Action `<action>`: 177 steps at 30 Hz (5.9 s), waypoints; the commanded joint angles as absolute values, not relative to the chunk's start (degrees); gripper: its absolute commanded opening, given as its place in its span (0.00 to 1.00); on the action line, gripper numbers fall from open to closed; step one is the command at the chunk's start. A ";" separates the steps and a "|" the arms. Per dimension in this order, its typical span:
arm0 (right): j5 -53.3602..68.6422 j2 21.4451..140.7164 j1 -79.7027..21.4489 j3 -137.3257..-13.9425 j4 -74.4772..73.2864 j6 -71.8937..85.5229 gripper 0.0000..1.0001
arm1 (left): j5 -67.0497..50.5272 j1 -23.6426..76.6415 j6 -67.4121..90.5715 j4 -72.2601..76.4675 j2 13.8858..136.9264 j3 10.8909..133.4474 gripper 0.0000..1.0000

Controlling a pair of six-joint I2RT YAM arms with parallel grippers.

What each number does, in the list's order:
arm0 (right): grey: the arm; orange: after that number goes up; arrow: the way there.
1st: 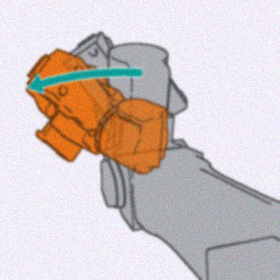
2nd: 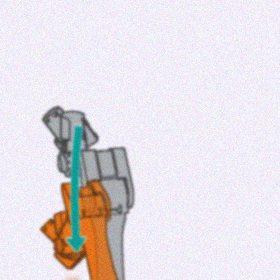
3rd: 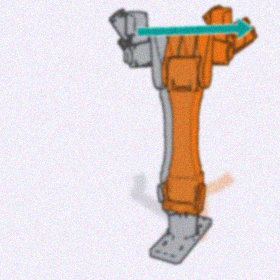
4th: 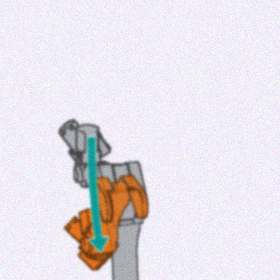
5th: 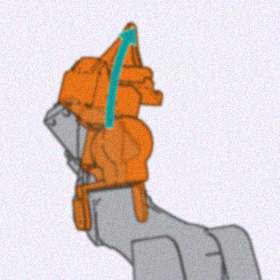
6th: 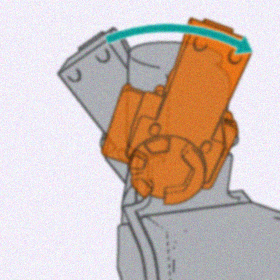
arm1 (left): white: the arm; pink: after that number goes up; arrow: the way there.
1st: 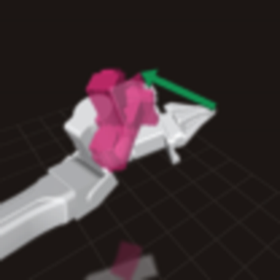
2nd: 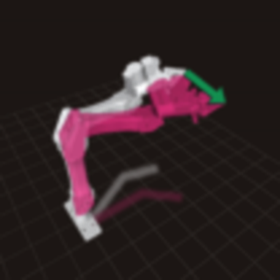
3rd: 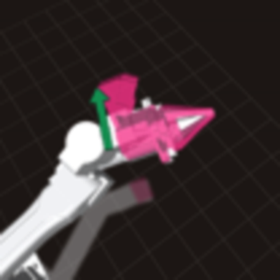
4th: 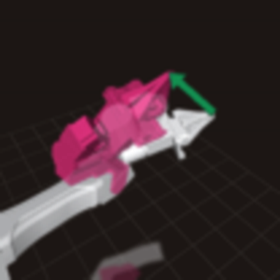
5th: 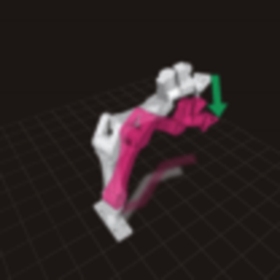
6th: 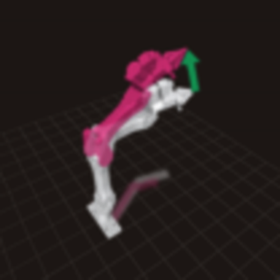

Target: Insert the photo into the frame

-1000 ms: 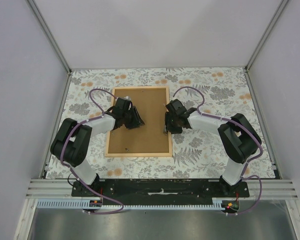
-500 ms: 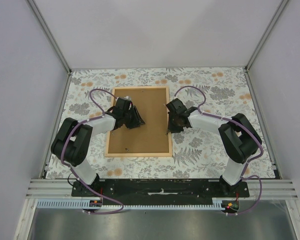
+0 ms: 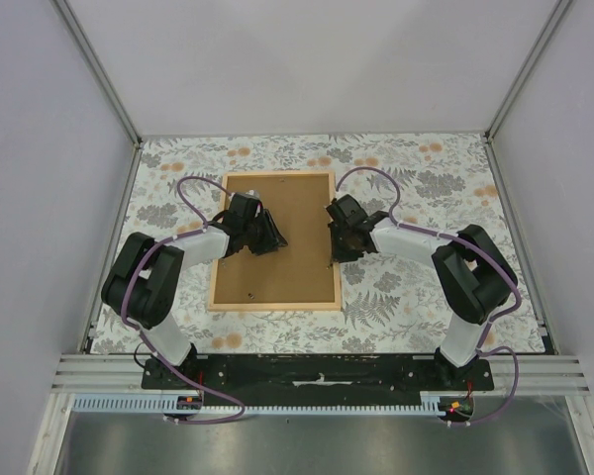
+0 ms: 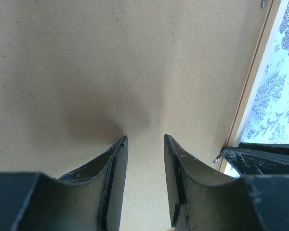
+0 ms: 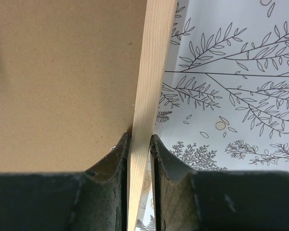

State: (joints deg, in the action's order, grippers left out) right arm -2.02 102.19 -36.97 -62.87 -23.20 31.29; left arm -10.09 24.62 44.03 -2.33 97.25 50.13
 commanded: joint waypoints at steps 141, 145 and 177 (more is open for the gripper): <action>-6.07 111.10 -22.94 -72.69 -26.46 14.68 0.00 | 9.40 20.74 14.24 -32.08 103.97 76.90 0.71; -5.54 110.48 -22.85 -71.99 -26.54 14.68 0.00 | 9.32 20.13 13.62 -32.17 107.04 79.18 0.72; -3.34 110.74 -22.32 -72.16 -26.54 16.17 0.00 | 11.08 15.91 17.14 -28.04 117.25 80.60 0.50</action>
State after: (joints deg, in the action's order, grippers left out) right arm -4.49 110.54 -22.35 -73.80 -21.78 18.37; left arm 7.38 16.84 16.60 -29.36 115.24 82.11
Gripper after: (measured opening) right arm 0.190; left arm 0.521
